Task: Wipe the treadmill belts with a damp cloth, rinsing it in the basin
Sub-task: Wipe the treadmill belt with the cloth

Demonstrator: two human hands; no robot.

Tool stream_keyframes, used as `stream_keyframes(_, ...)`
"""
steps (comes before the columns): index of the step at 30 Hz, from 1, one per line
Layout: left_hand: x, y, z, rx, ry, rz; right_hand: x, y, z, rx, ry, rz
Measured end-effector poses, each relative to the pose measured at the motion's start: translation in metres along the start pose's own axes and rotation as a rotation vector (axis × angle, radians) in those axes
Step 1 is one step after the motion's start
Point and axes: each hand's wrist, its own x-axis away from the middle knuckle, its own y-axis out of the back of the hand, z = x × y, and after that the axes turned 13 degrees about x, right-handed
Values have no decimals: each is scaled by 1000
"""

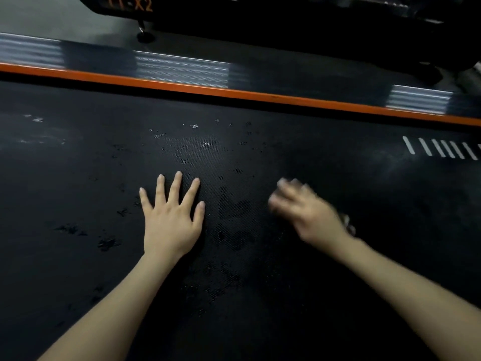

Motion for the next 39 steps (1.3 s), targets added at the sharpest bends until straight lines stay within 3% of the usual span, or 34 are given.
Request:
stream_keyframes(3, -1, -1, 0, 1, 7, 1, -54, -6, -47, -3, -684, 47)
stream_keyframes(4, -1, -1, -1, 3, 5, 0, -72, -9, -42, 0, -781, 57)
stream_keyframes(6, -1, 0, -1, 5, 5, -5, -97, -17, -6, 14, -668, 45)
stream_keyframes(10, -1, 1, 0, 2, -6, 6, -81, -24, 82, -66, -88, -15)
stream_keyframes(13, -1, 1, 1, 5, -7, 7, -73, -19, 55, -50, 131, -13)
stream_keyframes(14, -1, 1, 1, 3, -2, 11, -80, -21, 36, -21, 74, -17)
stream_keyframes(17, -1, 0, 0, 1, 8, 7, -123, -27, -10, -18, -417, 51)
stream_keyframes(19, -1, 0, -1, -6, 8, 3, -149, -31, -8, -28, -627, 63)
stream_keyframes(21, -2, 0, -1, -11, 8, 7, -164, -37, 21, -26, -572, 46)
stream_keyframes(24, -2, 1, 0, -19, 8, 7, -157, -42, 72, -96, -153, 70)
stream_keyframes(26, -1, 1, 0, -13, -3, 4, -148, -39, 54, -93, 60, 78)
stream_keyframes(28, -1, 1, 1, -3, -3, -5, -143, -38, 4, -50, -65, 45)
stream_keyframes(31, -1, 0, -1, 5, 1, -16, -136, -32, -70, -1, -578, 70)
stream_keyframes(33, -1, -1, -2, 2, 1, -15, -151, -33, -69, 30, -761, 81)
stream_keyframes(35, -1, -1, -2, 3, 1, -13, -179, -42, -33, 26, -719, 66)
stream_keyframes(39, -2, -1, 0, -6, -15, -12, -226, -57, 47, -51, -336, 108)
